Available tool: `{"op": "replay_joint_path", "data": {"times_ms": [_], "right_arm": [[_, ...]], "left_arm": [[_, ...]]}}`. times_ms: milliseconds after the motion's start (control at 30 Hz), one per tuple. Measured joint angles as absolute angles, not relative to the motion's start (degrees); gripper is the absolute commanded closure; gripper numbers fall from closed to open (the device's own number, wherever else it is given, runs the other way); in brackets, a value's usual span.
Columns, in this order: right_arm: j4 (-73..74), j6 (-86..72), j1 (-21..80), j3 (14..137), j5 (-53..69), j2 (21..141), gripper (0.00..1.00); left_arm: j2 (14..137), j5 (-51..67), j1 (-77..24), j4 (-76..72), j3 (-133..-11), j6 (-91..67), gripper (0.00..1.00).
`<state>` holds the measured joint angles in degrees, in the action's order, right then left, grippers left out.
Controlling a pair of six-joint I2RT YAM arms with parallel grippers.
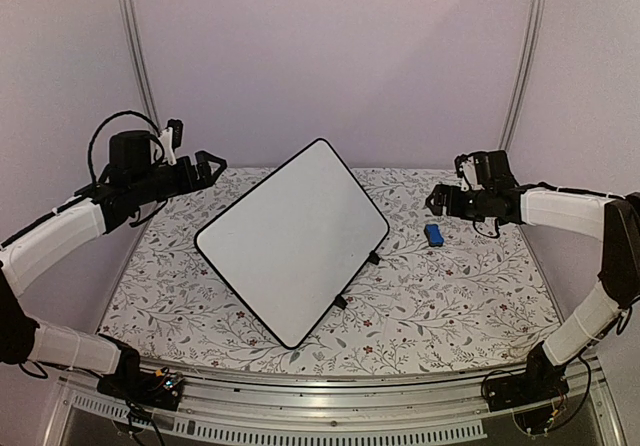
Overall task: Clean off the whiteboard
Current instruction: Reset both arms
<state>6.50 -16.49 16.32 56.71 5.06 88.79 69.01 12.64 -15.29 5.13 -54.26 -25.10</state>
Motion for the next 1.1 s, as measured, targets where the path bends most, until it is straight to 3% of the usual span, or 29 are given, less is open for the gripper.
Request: {"op": "replay_joint_path", "data": {"times_ms": [1100], "right_arm": [[6.9, -16.5, 16.3, 56.7, 2.9, 90.5, 0.01]], "left_arm": [[69.0, 13.6, -15.3, 5.1, -54.3, -25.1, 0.0]]}}
